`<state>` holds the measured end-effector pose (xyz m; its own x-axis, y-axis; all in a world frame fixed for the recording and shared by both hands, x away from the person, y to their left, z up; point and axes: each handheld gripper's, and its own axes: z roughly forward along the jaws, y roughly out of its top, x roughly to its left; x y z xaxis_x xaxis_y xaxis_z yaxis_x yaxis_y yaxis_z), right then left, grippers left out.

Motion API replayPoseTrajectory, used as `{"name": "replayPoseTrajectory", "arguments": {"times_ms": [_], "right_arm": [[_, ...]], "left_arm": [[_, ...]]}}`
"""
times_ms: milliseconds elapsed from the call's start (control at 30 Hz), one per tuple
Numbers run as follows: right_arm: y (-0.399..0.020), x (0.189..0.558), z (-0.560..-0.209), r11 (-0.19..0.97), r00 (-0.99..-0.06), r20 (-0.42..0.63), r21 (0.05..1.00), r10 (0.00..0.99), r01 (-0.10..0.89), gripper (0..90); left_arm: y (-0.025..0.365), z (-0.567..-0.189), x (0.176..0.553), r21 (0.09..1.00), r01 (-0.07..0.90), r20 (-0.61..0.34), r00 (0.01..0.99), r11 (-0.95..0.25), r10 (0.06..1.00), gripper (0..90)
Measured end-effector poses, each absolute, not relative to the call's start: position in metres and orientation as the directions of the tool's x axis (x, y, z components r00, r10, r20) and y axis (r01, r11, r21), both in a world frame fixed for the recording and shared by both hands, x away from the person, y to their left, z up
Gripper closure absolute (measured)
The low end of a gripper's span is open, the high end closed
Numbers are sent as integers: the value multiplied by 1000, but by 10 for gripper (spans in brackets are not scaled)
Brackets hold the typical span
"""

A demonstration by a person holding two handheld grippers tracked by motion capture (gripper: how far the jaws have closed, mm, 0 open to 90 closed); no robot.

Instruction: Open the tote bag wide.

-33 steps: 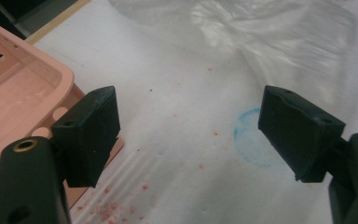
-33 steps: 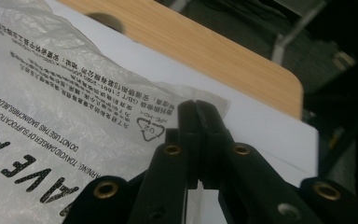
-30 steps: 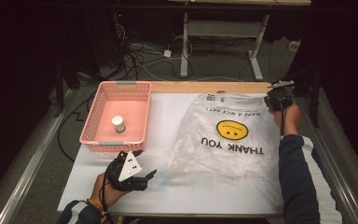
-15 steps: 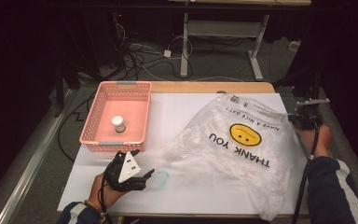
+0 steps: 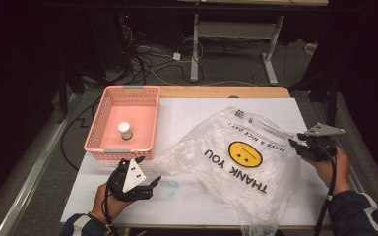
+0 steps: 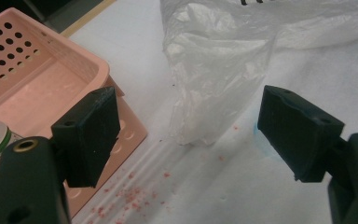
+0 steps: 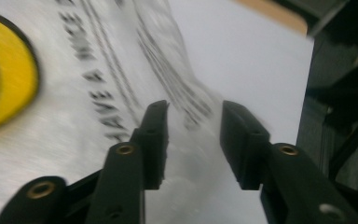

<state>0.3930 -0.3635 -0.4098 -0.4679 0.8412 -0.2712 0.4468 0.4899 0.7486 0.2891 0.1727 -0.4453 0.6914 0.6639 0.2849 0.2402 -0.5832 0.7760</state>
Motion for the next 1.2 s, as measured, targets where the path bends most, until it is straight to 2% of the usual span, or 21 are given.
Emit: {"name": "replayPoseTrajectory", "arguments": {"times_ms": [33,133,233,367,567,733,833,900,967,1067,1200], "right_arm": [[-364,393,-410,490,-468,-271,749,841,447,543],[-338,372,-392,517,-512,-306,786,802,340,488],[-310,351,-382,512,-623,-272,823,734,244,457],[-260,322,-393,569,-792,-236,806,563,164,439],[-190,287,-424,656,-931,-184,751,315,74,459],[-169,283,-446,742,-943,-221,670,248,38,429],[-164,285,-456,775,-931,-269,631,248,24,424],[-163,288,-461,791,-927,-280,611,250,29,469],[-163,290,-465,800,-927,-280,599,249,34,592],[-165,295,-464,792,-915,-298,610,273,38,687],[-167,301,-460,771,-901,-307,635,307,47,879]], "left_arm": [[173,-445,289,775,240,287,691,-585,663,202],[174,-445,288,776,239,290,687,-584,666,201],[175,-444,288,779,238,292,682,-580,671,202],[175,-444,287,778,239,294,678,-581,674,202],[174,-445,286,772,241,295,683,-587,668,202],[172,-446,286,770,238,295,691,-592,660,201],[171,-446,286,769,234,297,694,-595,656,201],[172,-446,286,769,234,296,695,-595,656,201],[172,-446,286,770,234,296,694,-594,656,200],[172,-445,286,771,232,298,693,-594,657,200],[171,-444,286,771,229,300,692,-595,656,199]]}}
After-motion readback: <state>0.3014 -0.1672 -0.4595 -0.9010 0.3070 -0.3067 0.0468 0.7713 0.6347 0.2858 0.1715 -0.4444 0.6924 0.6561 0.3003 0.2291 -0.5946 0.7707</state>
